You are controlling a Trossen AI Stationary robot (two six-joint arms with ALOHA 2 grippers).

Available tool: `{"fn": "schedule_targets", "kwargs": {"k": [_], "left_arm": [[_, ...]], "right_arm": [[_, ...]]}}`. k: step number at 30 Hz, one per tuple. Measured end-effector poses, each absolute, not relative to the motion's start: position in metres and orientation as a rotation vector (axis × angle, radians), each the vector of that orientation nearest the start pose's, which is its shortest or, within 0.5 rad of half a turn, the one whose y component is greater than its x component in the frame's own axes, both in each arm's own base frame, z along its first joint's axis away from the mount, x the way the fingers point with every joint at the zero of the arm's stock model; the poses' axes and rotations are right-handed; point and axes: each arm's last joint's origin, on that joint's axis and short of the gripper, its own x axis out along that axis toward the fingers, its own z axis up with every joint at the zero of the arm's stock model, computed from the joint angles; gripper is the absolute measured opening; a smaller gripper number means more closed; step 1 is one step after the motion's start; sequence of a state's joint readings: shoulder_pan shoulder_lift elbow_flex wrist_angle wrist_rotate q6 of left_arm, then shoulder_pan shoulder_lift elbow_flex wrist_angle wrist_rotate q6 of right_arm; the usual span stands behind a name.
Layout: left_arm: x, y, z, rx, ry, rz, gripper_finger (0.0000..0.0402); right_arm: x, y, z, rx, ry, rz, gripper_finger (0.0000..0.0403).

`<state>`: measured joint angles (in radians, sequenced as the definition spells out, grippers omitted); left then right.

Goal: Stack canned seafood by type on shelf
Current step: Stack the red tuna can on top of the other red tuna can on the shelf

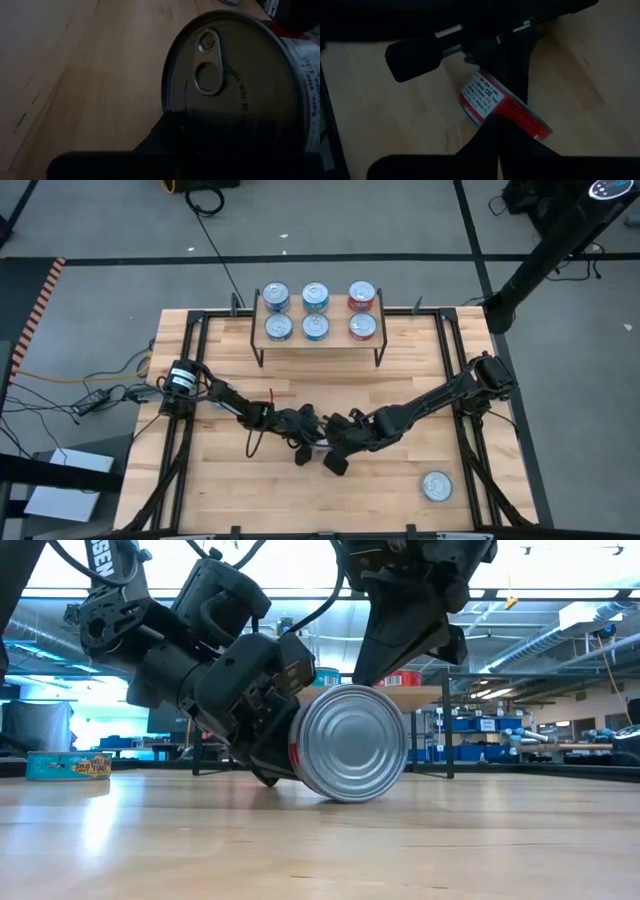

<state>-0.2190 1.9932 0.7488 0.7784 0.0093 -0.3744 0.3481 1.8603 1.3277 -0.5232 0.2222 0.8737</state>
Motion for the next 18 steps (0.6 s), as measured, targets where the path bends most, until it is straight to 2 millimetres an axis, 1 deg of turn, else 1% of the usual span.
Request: {"fn": "schedule_targets", "kwargs": {"k": [8,18], "left_arm": [[0.339,-0.075,0.091,-0.318,0.538,-0.105,0.0001],[0.33,-0.071,0.111,-0.259,0.606,-0.051,0.0001]], "right_arm": [[0.364,0.126,0.2,0.469,0.973,-0.301,0.0025],[0.36,0.123,0.206,0.461,0.98,-0.291,0.0061]]}}
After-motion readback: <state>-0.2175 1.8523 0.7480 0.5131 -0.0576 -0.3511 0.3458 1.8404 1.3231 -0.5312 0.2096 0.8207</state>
